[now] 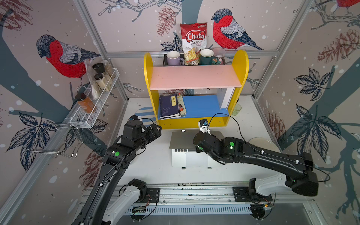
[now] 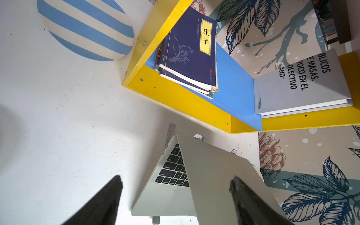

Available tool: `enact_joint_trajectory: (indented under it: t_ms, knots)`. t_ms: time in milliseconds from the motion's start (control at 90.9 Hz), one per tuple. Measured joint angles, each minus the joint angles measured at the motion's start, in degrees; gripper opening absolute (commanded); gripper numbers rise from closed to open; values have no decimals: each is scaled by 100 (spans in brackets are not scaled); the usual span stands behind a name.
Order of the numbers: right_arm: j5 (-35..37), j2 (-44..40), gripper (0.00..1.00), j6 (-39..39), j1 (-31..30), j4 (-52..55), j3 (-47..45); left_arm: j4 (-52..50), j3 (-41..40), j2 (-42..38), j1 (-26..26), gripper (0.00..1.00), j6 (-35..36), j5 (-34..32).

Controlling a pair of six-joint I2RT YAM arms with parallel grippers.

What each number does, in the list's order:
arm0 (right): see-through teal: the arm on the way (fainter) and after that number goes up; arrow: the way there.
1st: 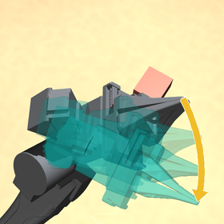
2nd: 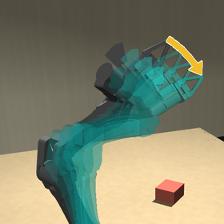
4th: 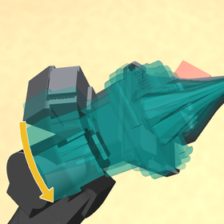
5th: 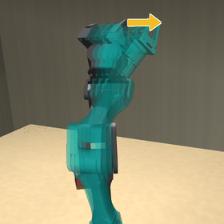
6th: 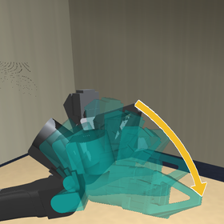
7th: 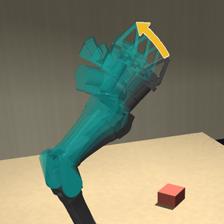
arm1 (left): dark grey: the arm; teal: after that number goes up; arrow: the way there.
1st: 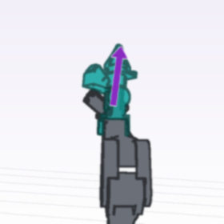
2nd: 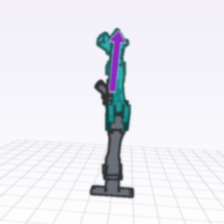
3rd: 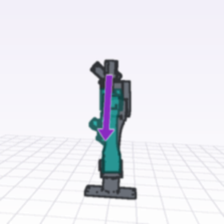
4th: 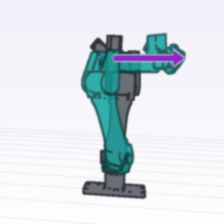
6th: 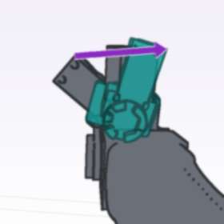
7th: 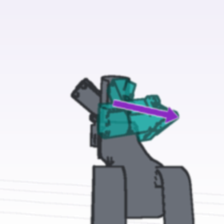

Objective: Close the laptop lid and set it aside
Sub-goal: Close the lid of the laptop.

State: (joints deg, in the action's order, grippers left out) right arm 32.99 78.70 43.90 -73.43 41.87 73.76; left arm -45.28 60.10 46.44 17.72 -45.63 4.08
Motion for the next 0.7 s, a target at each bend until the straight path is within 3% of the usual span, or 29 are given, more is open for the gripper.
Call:
enact_joint_trajectory:
  t_ms: [407,704]
  knots:
    - [-52,-24,6,278,-114,-323,-612,11,-234,-105,0,87,-2,22]
    - [-72,-24,14,407,-138,-706,-1001,76,-407,-177,0,96,-57,37]
